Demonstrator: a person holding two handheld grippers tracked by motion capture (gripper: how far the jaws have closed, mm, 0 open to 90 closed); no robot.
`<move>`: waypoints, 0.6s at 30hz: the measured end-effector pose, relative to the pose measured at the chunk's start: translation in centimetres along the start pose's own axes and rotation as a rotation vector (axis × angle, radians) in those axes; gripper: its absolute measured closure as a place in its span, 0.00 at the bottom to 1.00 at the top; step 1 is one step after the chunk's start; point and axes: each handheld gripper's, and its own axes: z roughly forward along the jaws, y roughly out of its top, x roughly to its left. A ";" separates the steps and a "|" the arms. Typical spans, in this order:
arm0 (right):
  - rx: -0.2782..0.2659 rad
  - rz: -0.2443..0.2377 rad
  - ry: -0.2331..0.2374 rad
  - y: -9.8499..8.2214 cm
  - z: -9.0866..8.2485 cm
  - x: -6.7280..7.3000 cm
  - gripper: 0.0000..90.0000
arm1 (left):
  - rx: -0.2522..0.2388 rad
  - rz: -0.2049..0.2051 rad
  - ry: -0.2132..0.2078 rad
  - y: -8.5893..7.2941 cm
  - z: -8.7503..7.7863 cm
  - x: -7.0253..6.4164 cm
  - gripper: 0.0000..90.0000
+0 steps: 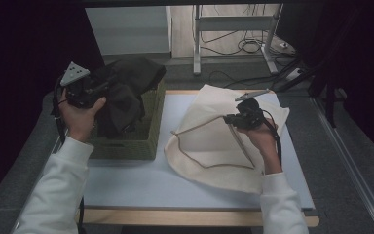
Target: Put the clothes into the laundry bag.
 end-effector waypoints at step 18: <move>0.001 0.008 0.003 0.0 0.0 0.0 0.96 | -0.032 0.011 -0.039 0.8 -0.8 -0.9 0.83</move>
